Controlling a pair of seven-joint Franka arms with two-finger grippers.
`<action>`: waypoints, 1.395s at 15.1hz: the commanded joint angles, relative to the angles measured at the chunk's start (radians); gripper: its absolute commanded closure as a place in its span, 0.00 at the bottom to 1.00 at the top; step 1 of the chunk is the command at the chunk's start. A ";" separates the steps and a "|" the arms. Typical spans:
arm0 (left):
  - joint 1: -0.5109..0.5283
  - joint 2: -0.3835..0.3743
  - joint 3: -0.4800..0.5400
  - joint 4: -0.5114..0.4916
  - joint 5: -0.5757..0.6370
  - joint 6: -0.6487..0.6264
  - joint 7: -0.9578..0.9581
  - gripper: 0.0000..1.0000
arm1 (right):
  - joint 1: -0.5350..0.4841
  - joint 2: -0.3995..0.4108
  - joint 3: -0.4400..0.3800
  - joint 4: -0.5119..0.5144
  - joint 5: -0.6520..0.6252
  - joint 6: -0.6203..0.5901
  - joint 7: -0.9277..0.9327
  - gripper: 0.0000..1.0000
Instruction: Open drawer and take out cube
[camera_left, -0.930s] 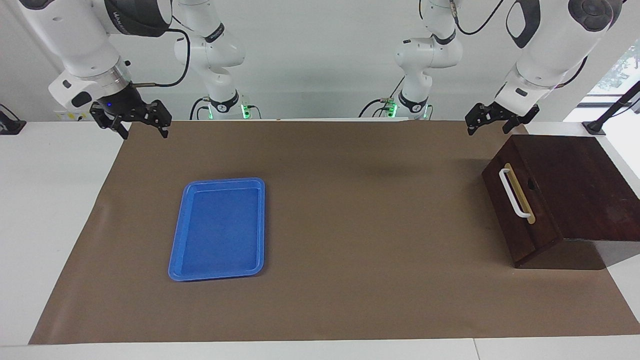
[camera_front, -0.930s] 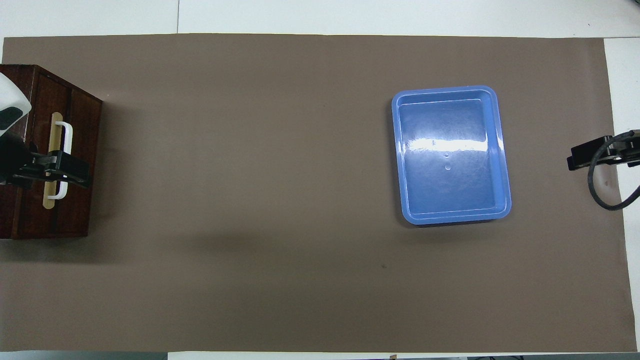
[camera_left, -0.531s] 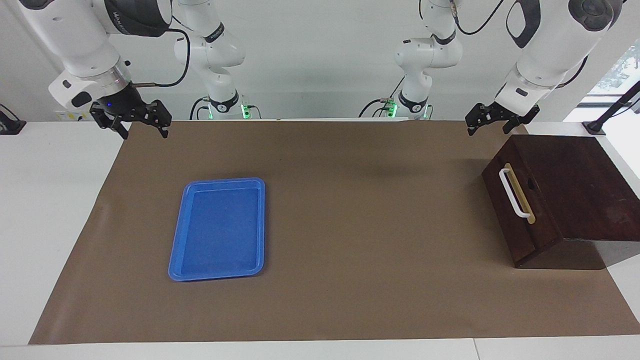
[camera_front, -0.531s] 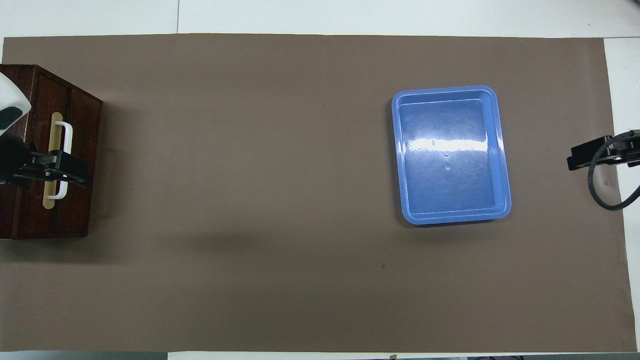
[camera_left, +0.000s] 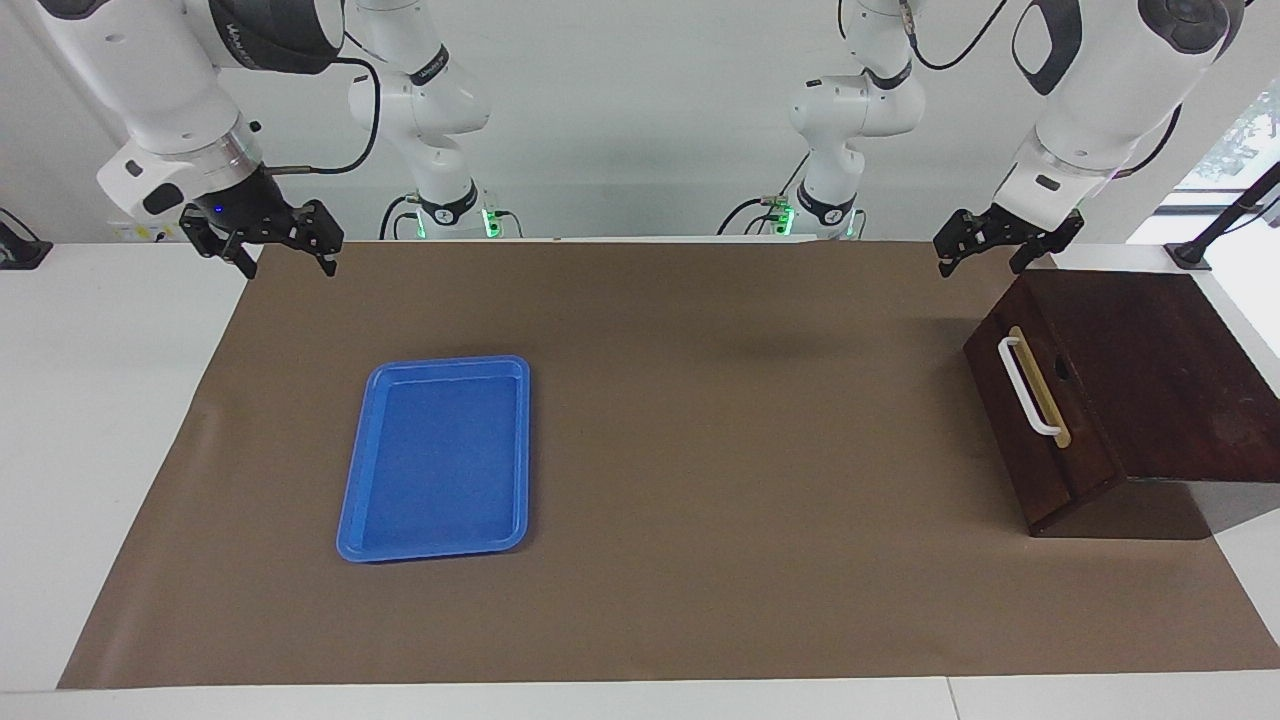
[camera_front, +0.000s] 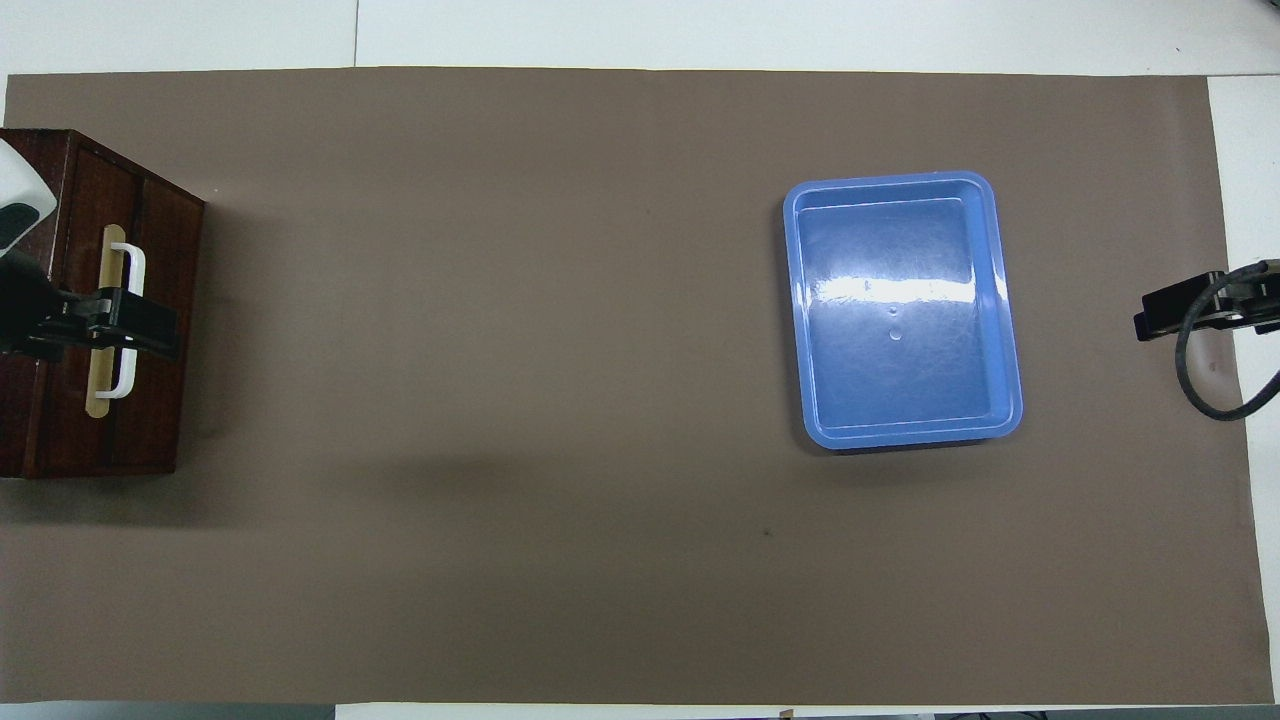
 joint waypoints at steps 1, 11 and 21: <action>-0.043 -0.021 0.007 -0.059 0.068 0.075 0.002 0.00 | -0.008 -0.018 0.004 -0.019 0.017 0.004 0.013 0.00; -0.119 0.145 0.004 -0.172 0.423 0.344 -0.034 0.00 | -0.006 -0.018 0.004 -0.019 0.017 0.004 0.021 0.00; -0.007 0.131 0.007 -0.380 0.527 0.642 -0.029 0.00 | -0.002 -0.033 0.006 -0.055 0.017 0.014 0.021 0.00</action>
